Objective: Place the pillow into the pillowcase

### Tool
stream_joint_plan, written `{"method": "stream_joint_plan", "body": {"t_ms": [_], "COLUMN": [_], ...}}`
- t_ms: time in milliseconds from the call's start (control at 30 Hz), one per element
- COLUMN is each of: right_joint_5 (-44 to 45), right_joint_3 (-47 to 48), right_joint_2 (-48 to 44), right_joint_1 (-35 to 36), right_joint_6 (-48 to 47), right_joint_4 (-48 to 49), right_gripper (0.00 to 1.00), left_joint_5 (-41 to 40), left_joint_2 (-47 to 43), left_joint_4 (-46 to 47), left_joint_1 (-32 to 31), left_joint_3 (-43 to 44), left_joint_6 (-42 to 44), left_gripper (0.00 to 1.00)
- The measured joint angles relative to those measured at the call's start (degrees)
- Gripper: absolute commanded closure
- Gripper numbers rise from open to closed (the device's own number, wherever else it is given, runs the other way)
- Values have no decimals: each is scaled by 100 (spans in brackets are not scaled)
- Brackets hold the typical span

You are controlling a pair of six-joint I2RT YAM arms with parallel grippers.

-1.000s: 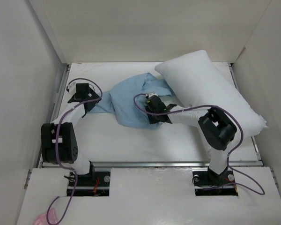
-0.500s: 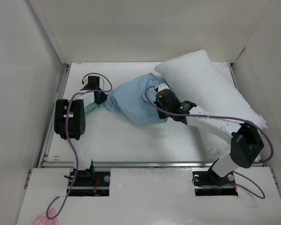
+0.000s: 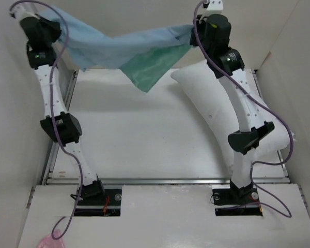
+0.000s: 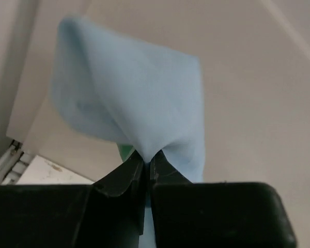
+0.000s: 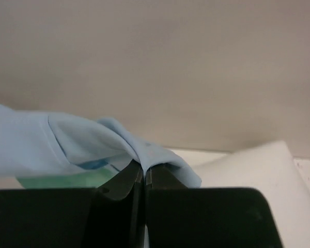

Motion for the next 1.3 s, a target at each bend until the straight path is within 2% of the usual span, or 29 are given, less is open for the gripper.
{"method": "stream_joint_plan", "body": {"t_ms": [67,133,200,300,333,433,467,500,533,567,667,700,767,833,1033,1100,1167,1300], "right_joint_5": [-74,-262,-487,-859,-966,-1196,-1252,-1303,-1342,-1392,-1582,-1611,-1563,-1384,-990,-977,-1005,-955], "right_joint_3": [697,494,-138,-1526,-1978,-3462,-3969,-4463,-4929,-5421,-6780,-7104,-7528,-7560,-6843,-6321,-5552,-4155], "right_joint_2": [146,-175,-680,-1563,-1779,-2218,-2258,-2243,-2162,-2068,-1853,-1847,-1878,-1980,-2573,-2415,-1921,-590], "right_joint_1": [-50,-9,52,186,212,326,367,422,496,573,796,857,946,957,918,918,918,918], "right_joint_6": [-136,-240,-304,-356,-354,-240,-175,-81,26,122,450,533,691,726,579,485,450,476], "right_joint_4": [142,483,848,1261,1399,1641,1690,1687,1652,1648,1303,1126,612,278,229,317,382,699], "right_gripper": [100,100,100,91,91,91,91,88,83,76,52,34,20,7,1,1,2,4], "left_joint_5": [490,874,1202,1611,1698,1906,1921,1921,1886,1832,1499,1375,1145,894,573,503,339,-33], "left_joint_2": [-302,-658,-723,-848,-977,-1510,-1602,-1657,-1674,-1674,-1683,-1683,-1729,-1906,-3482,-3602,-3399,-2155], "left_joint_4": [474,739,815,846,909,780,704,595,470,350,-24,-153,-361,-492,-103,13,20,-109], "left_joint_1": [472,970,1362,1589,1589,1495,1469,1434,1401,1384,1368,1366,1335,1279,743,640,608,627], "left_joint_3": [-107,-415,-275,-382,-678,-2074,-2505,-2907,-3268,-3628,-4660,-4942,-5353,-5624,-6548,-6551,-6336,-5547], "left_joint_6": [-319,-640,-785,-780,-710,-396,-280,-149,-20,111,337,404,494,573,686,717,734,730], "left_gripper": [100,100,100,100,100,90,82,68,45,1,0,0,0,0,0,0,0,0]}}
